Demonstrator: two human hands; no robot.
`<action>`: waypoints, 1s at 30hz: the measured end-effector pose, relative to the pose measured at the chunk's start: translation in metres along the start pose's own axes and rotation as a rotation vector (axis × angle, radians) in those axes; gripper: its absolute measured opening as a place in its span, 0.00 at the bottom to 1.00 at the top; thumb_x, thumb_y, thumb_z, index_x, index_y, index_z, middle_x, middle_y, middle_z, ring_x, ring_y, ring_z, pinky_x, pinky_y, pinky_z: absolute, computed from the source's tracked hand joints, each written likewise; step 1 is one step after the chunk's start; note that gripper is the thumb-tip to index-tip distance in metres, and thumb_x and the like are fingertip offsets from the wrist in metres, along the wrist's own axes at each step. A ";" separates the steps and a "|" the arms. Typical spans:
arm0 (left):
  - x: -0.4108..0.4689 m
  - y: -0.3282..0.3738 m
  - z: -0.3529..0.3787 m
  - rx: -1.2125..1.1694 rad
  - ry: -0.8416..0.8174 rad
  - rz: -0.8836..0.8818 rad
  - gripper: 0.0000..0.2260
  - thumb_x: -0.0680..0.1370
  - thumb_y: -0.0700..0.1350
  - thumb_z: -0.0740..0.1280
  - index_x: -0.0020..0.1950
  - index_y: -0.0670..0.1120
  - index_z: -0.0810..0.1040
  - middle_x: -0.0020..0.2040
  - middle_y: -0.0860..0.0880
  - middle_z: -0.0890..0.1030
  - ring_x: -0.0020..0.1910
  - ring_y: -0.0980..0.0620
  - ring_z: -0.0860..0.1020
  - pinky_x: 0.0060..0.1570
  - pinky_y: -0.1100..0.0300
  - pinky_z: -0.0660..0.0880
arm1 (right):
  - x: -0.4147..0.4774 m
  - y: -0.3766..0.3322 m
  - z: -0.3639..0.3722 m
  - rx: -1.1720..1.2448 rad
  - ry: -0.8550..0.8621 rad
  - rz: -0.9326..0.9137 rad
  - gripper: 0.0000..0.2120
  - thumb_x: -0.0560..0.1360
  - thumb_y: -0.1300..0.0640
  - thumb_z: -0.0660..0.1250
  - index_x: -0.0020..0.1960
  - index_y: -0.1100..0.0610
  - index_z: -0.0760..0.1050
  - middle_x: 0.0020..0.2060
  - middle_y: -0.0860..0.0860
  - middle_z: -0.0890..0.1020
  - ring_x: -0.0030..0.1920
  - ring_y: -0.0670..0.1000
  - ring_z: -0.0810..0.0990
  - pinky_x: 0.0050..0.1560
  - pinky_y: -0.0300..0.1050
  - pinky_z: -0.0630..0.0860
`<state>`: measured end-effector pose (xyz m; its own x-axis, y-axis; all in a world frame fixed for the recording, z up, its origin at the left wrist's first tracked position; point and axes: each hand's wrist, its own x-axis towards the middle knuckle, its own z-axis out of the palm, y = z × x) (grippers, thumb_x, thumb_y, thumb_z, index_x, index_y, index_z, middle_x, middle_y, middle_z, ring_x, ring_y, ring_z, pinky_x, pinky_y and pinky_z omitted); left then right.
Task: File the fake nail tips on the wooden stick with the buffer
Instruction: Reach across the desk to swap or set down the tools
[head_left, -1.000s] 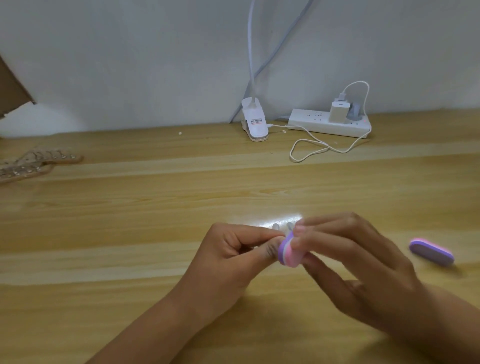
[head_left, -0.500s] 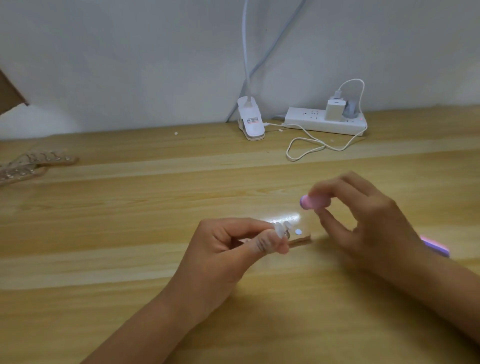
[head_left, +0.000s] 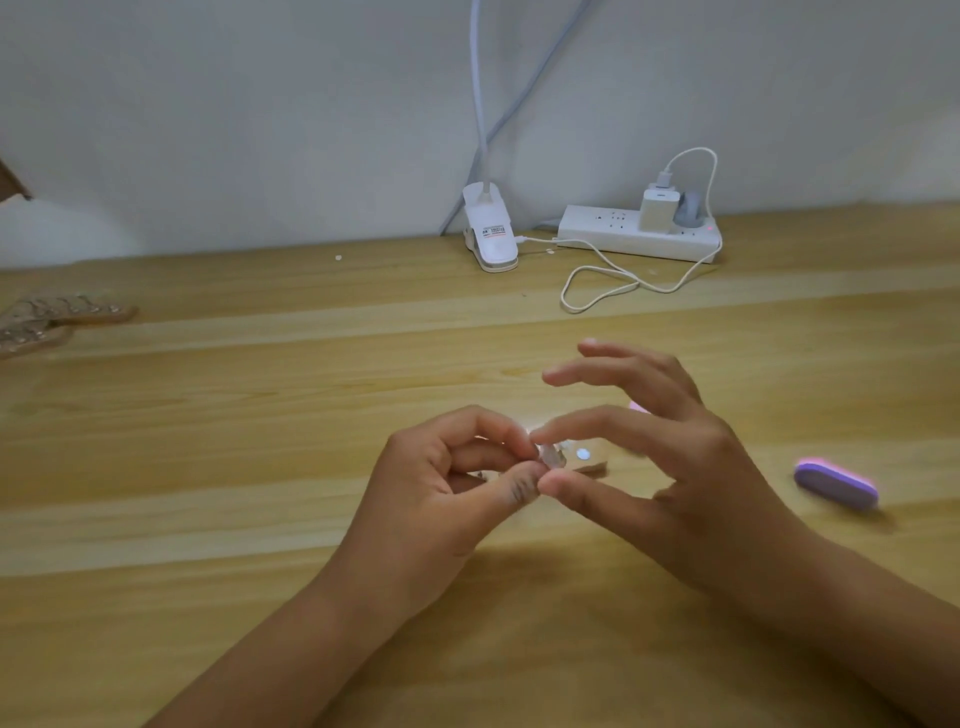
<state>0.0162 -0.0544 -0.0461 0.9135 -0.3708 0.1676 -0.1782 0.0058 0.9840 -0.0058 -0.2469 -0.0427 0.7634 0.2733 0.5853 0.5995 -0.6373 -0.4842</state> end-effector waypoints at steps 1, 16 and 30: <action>0.000 0.001 0.000 0.010 0.008 0.008 0.08 0.70 0.46 0.75 0.45 0.47 0.80 0.43 0.45 0.86 0.39 0.25 0.77 0.41 0.30 0.74 | 0.002 0.000 -0.001 0.013 0.011 -0.002 0.11 0.74 0.47 0.71 0.52 0.52 0.84 0.62 0.47 0.79 0.73 0.53 0.69 0.69 0.39 0.66; 0.012 -0.006 -0.044 0.957 -0.091 0.116 0.20 0.64 0.67 0.72 0.50 0.59 0.82 0.47 0.63 0.77 0.41 0.68 0.73 0.38 0.69 0.66 | 0.010 0.037 -0.018 -0.071 -0.206 0.248 0.21 0.66 0.35 0.67 0.49 0.48 0.85 0.60 0.42 0.78 0.71 0.47 0.67 0.69 0.34 0.61; 0.055 0.007 -0.031 0.831 0.164 0.264 0.12 0.70 0.58 0.66 0.51 0.58 0.80 0.44 0.63 0.79 0.29 0.61 0.74 0.34 0.71 0.69 | 0.055 0.084 -0.078 -0.224 -0.196 0.293 0.07 0.67 0.54 0.81 0.40 0.51 0.83 0.52 0.44 0.81 0.65 0.48 0.73 0.65 0.42 0.66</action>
<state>0.0761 -0.0461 -0.0286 0.8343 -0.3149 0.4526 -0.5407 -0.6277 0.5600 0.0675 -0.3412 -0.0007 0.9381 0.1756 0.2984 0.2997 -0.8434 -0.4460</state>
